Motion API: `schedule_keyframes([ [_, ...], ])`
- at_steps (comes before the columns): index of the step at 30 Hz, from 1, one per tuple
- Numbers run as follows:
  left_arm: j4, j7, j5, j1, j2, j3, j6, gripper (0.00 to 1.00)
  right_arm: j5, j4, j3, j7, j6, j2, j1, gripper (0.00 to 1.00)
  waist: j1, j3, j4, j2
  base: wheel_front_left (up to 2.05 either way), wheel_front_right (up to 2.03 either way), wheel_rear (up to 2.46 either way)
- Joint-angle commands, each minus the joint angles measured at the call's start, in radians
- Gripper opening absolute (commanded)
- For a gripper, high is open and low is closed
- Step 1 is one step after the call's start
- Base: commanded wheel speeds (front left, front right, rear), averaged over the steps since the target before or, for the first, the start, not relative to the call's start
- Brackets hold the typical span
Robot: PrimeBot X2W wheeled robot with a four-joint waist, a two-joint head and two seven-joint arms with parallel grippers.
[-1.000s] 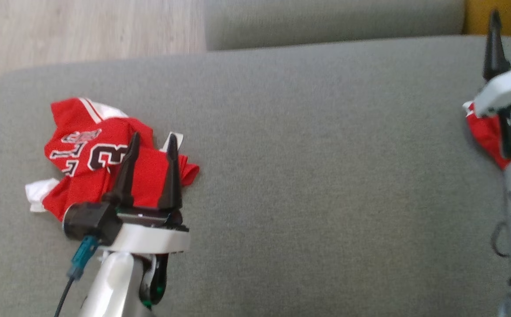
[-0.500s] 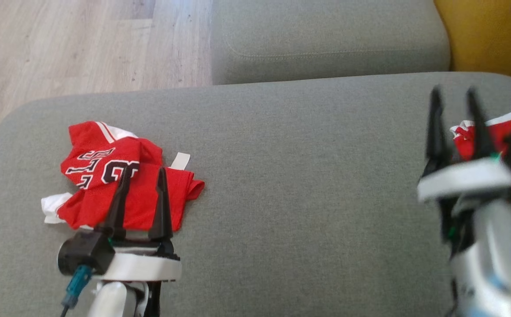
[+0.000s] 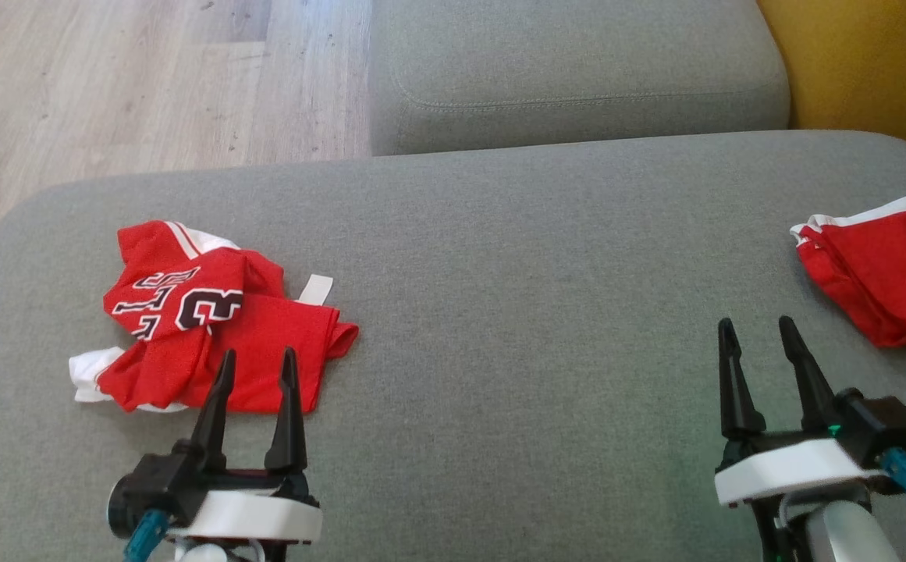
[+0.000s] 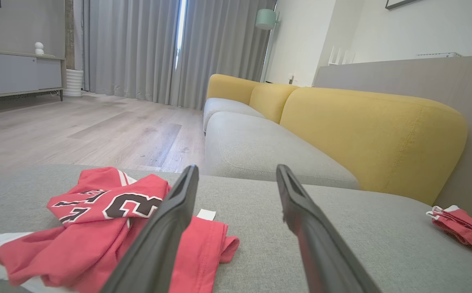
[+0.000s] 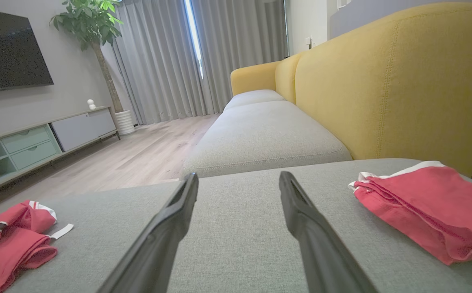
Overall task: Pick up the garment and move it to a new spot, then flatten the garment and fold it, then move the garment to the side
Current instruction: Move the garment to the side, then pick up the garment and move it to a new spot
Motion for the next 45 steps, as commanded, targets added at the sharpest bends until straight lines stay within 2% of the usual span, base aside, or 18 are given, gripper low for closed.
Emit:
schedule_keyframes([
  [1, -0.039, -0.009, 0.0, -0.027, 0.003, 0.033, 0.009, 1.0, -0.009, -0.045, 0.016, -0.013, -0.001, -0.003, -0.02, 1.0, 0.0, 0.001, -0.001, -0.0001, 0.0, 0.0, 0.0],
  [13, -0.055, -0.009, 0.01, -0.03, 0.003, 0.028, 0.027, 1.0, 0.001, -0.081, 0.009, -0.013, -0.001, -0.002, -0.015, 1.0, 0.0, 0.008, 0.005, -0.0001, 0.0, 0.0, 0.0],
  [29, -0.056, -0.009, 0.008, -0.04, 0.003, 0.019, 0.033, 1.0, 0.002, -0.067, 0.022, -0.013, -0.001, -0.002, -0.011, 1.0, 0.0, 0.015, 0.023, -0.0001, 0.0, 0.0, 0.0],
  [36, -0.049, -0.009, 0.021, -0.039, 0.003, 0.043, 0.039, 1.0, 0.013, -0.063, 0.073, -0.014, -0.001, -0.002, -0.003, 1.0, 0.0, 0.004, 0.098, -0.0001, 0.0, 0.0, 0.0],
  [45, -0.044, -0.009, 0.044, -0.023, 0.003, 0.09, 0.037, 1.0, 0.037, -0.045, 0.163, -0.014, -0.001, -0.002, 0.016, 1.0, 0.0, -0.02, 0.242, -0.0001, 0.0, 0.0, 0.0],
])
